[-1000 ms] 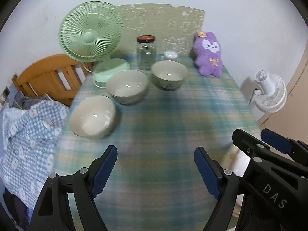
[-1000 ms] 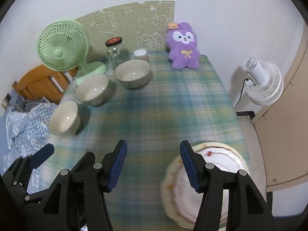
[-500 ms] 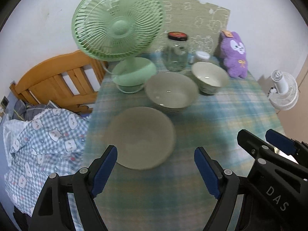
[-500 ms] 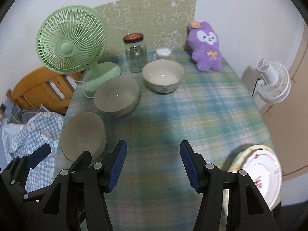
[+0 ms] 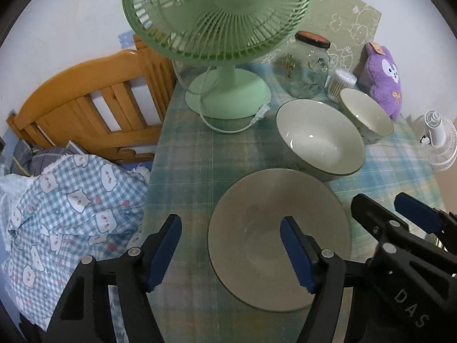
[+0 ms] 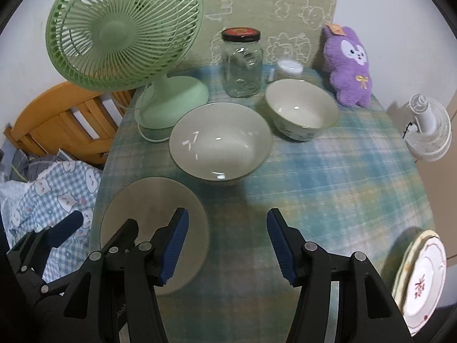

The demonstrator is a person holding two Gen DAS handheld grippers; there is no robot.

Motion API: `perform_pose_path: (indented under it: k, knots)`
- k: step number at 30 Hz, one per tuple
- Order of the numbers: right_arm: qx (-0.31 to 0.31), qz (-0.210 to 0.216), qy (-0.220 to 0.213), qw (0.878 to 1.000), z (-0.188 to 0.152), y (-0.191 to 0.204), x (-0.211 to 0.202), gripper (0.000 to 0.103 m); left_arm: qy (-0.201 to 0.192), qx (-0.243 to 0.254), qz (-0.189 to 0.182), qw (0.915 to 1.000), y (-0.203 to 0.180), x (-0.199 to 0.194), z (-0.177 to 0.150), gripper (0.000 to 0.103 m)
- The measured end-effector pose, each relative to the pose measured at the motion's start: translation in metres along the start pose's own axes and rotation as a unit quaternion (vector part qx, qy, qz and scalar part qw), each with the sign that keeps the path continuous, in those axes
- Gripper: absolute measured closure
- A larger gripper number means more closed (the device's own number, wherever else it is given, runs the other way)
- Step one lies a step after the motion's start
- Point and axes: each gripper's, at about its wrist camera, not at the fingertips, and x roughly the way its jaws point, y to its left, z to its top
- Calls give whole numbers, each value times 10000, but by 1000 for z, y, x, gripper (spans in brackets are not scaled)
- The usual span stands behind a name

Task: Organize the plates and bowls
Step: 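Grasp the rim of the large cream bowl with both grippers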

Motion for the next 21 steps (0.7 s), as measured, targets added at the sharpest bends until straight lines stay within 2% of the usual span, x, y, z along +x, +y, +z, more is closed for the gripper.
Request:
perform_pose_path:
  k: [6, 11, 13, 21]
  knots:
    - [-42, 26, 295, 9996, 0, 13, 29, 55, 175, 168, -75, 9997, 4, 23, 0, 43]
    - [-84, 92, 475, 9988, -2, 24, 41, 69, 385, 234, -265, 9986, 5, 37, -2, 61]
    - [-97, 30, 477, 9988, -2, 26, 43, 70, 428, 223, -355, 9982, 4, 38, -3, 64]
    - [-4, 32, 555, 9985, -3, 22, 40, 70, 414, 237, -438, 9979, 0, 29, -5, 65]
